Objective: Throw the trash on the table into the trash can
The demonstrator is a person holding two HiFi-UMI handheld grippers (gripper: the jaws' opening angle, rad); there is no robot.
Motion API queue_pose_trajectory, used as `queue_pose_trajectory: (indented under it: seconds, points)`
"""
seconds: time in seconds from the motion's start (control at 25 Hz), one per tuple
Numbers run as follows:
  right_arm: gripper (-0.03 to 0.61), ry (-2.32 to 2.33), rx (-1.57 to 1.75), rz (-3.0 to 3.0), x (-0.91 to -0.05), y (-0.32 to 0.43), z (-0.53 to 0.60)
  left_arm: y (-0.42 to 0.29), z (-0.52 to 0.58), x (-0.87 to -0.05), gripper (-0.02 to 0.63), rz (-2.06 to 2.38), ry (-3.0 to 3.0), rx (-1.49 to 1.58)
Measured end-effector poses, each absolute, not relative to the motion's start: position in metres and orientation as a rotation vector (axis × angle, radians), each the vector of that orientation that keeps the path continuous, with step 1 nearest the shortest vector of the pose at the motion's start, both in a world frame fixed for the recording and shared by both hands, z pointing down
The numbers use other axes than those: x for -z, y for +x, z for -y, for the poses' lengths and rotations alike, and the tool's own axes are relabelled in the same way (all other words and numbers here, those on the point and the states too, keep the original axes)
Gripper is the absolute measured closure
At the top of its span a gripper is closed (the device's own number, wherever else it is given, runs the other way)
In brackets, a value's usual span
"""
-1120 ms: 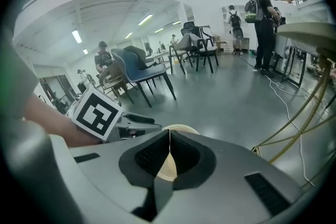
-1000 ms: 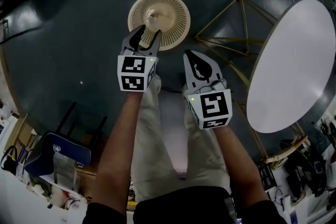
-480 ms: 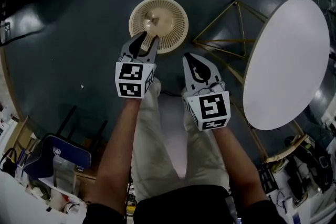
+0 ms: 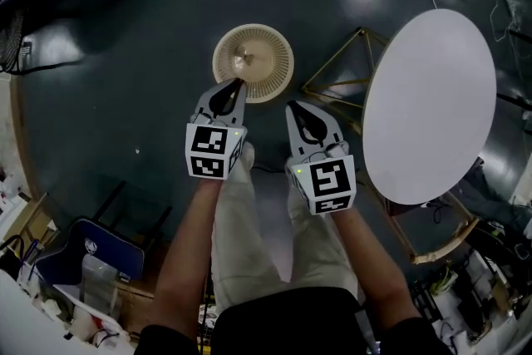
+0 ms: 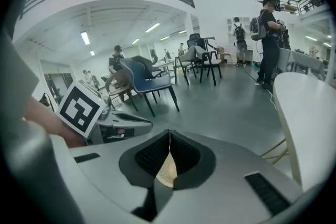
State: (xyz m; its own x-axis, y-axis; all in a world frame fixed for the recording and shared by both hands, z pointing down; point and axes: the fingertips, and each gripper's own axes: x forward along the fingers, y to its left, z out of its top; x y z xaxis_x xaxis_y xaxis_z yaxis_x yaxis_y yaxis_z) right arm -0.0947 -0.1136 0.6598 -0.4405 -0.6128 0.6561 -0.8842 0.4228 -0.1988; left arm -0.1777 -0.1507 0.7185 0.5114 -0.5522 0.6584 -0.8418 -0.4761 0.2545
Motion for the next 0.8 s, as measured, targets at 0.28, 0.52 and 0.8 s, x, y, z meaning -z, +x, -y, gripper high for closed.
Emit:
queue_pose_trajectory:
  seconds: [0.28, 0.52, 0.8]
  points:
    - [0.56, 1.246, -0.679, 2.239, -0.596, -0.086, 0.109, -0.168, 0.146, -0.631, 0.598, 1.205, 2.247, -0.603]
    - [0.56, 1.25, -0.646, 2.306, -0.539, -0.077, 0.1, -0.16, 0.133, -0.549, 0.598, 1.265, 2.287, -0.47]
    - [0.56, 1.243, -0.572, 2.369, -0.467, -0.046, 0.095, -0.136, 0.121, -0.457, 0.598, 1.354, 2.323, -0.289]
